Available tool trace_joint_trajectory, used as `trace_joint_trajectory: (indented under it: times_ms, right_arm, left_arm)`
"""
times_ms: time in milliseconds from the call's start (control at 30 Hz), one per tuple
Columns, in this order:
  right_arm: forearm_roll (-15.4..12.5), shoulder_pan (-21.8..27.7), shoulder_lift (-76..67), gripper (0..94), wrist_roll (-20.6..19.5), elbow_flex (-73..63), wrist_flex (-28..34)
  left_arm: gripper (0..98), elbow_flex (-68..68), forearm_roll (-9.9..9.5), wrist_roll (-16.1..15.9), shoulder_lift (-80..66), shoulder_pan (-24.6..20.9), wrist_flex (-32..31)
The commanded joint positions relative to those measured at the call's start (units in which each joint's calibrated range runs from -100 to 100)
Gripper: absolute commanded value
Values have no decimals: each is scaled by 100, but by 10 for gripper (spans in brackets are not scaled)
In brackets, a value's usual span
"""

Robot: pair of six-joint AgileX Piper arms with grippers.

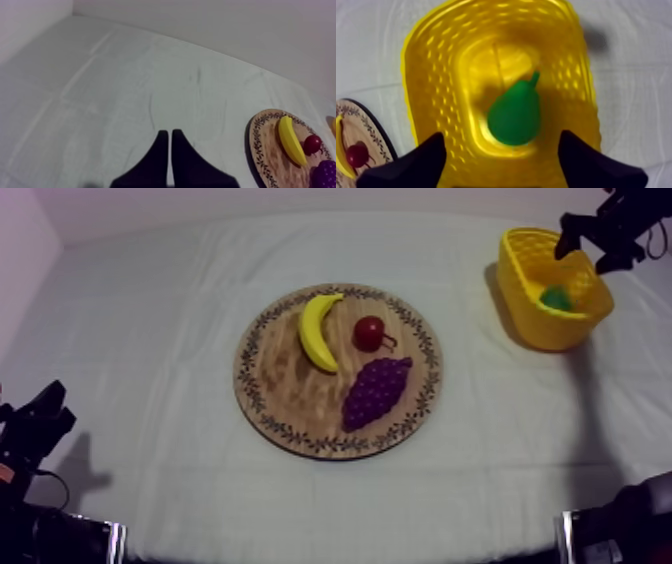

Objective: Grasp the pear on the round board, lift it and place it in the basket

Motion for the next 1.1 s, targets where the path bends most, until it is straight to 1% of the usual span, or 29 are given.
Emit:
trace_joint_trajectory:
  times_ms: [0,67,133,300,467,667,800,933,1067]
  right_arm:
    - [34,-11,-171,850,14,117,-22]
    - [35,-16,-451,833,44,329,-108]
    - [9,-17,-852,775,91,640,-298]
    - [-87,-29,-2200,536,208,1744,-983]
    - [-107,-133,-3724,358,280,3206,-1697]
    - [-134,-300,-5513,131,421,4999,-2078]
    - [-161,-347,-6646,73,524,6061,-2180]
    - [-135,-398,-7683,57,566,7056,-2333]
    - [-249,-281,-8698,46,703,7858,-2335]
  left_arm:
    - [1,-5,-1,-1,-2,0,1]
    - [1,-5,-1,1,-2,0,1]
    - [1,-5,-1,-2,-2,0,1]
    - [1,-5,-1,0,-2,0,1]
    - [1,-5,-1,0,-2,0,1]
    - [1,-5,-1,0,-2,0,1]
    - [1,-5,-1,0,-2,0,1]
    - [1,-5,-1,0,-2,0,1]
    - [1,-5,-1,0,-2,0,1]
